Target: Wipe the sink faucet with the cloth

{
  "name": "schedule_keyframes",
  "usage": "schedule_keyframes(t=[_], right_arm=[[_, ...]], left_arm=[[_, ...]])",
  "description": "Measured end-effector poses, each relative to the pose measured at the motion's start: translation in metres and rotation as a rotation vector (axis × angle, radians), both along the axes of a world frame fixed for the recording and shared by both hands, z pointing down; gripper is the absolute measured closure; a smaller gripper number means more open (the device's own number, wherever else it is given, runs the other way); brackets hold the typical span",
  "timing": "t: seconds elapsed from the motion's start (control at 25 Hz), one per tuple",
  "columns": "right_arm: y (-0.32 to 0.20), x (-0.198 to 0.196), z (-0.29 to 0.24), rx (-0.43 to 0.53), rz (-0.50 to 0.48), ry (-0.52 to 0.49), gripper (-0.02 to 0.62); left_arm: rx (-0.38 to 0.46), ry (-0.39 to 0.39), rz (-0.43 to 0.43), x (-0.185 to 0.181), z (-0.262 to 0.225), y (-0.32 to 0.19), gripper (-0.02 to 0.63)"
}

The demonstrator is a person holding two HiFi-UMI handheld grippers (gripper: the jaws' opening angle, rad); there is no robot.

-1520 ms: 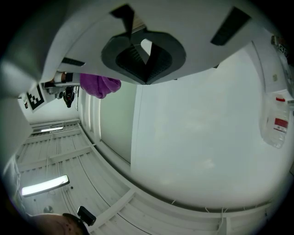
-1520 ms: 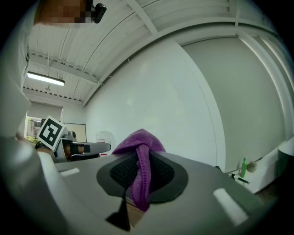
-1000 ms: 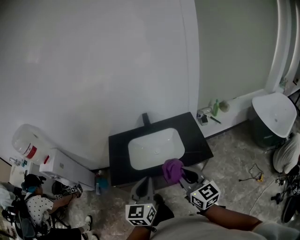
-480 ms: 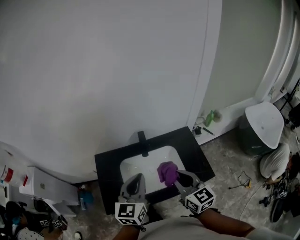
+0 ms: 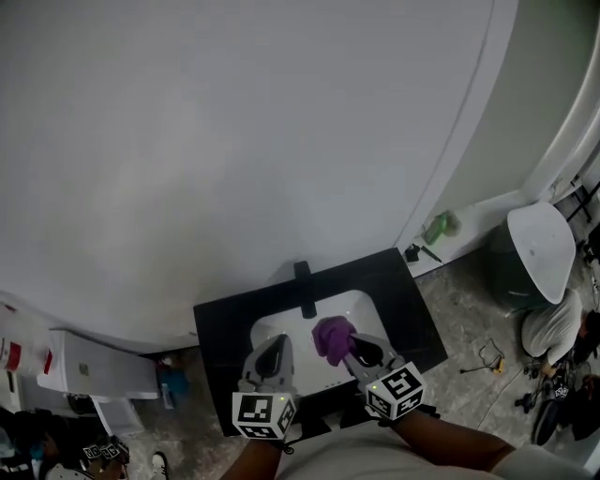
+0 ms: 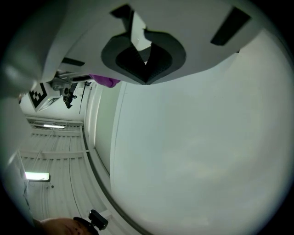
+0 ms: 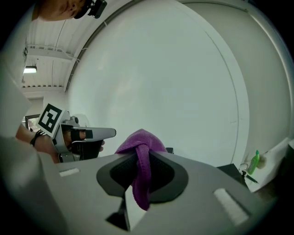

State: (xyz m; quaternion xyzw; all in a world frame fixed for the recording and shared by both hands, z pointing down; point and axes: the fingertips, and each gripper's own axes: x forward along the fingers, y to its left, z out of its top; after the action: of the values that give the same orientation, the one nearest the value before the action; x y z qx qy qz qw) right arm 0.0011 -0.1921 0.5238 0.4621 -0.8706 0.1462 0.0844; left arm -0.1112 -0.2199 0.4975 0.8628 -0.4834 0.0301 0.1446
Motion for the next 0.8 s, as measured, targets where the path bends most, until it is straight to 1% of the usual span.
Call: schedule_keyframes(t=[0.12,0.24,0.36,0.48,0.52,0.6,0.68,0.72,0.8], right_arm=[[-0.043,-0.008,0.01,0.01,-0.035,0.026,0.537],[-0.113,-0.017,0.043,-0.012,-0.074,0.092,0.538],[-0.186,-0.021,0.077,-0.064,-0.069,0.147,0.538],[-0.228,-0.025,0.111,-0.163,-0.089,0.219,0.537],[-0.232,-0.027,0.12,-0.186,-0.104,0.235,0.537],[-0.226,-0.03,0.128,-0.19,-0.131,0.221,0.537],[-0.197,-0.03,0.132,-0.191,-0.163,0.188,0.538],[-0.176,-0.029,0.138,-0.207,-0.186,0.185,0.538],[-0.139,-0.03,0.148,-0.247,-0.242,0.208,0.538]], left_arm=[[-0.004,-0.013,-0.002,0.0,-0.004,-0.014,0.6],[-0.013,0.002,-0.021,0.0,-0.011,-0.023,0.6],[-0.026,-0.009,-0.033,0.002,-0.01,-0.024,0.6],[-0.062,-0.022,-0.066,-0.003,0.001,-0.026,0.6],[-0.072,-0.023,-0.078,-0.006,0.004,-0.027,0.6],[-0.081,-0.023,-0.098,-0.01,0.008,-0.029,0.6],[-0.088,-0.018,-0.112,-0.011,0.011,-0.031,0.6],[-0.092,-0.015,-0.117,-0.012,0.013,-0.032,0.6],[-0.097,-0.01,-0.125,-0.014,0.015,-0.036,0.6]])
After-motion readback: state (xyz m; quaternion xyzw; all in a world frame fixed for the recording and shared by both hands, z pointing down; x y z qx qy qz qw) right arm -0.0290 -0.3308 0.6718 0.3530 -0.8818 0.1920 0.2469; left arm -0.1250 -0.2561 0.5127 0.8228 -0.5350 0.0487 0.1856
